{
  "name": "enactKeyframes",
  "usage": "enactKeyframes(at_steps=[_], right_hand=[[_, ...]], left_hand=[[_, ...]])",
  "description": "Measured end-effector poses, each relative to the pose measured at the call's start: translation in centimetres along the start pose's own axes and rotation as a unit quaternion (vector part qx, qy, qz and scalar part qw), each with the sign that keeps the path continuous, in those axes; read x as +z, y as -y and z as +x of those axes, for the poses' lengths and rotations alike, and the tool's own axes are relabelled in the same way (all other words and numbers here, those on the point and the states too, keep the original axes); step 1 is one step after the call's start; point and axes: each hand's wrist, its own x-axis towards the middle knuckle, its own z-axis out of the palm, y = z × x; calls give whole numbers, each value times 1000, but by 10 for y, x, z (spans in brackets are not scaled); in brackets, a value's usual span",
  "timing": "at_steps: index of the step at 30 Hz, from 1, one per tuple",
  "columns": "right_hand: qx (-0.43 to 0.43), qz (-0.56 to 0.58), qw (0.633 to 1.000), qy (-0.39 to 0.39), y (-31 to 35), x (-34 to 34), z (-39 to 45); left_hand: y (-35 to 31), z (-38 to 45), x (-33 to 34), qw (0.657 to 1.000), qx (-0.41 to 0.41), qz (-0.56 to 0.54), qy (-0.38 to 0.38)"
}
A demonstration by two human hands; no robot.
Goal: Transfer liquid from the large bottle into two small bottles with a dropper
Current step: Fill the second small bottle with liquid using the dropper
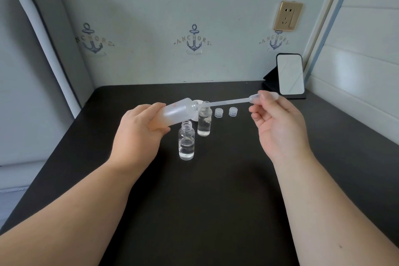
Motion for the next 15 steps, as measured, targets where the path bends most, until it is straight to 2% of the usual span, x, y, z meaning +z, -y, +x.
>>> enactKeyframes(at_steps=[5,15], right_hand=[[10,-33,999,26,-11,11,-6],[29,-62,997,28,-27,29,-15]], left_hand=[[0,0,4,1000,18,1,5],[0,2,10,999,35,18,12]])
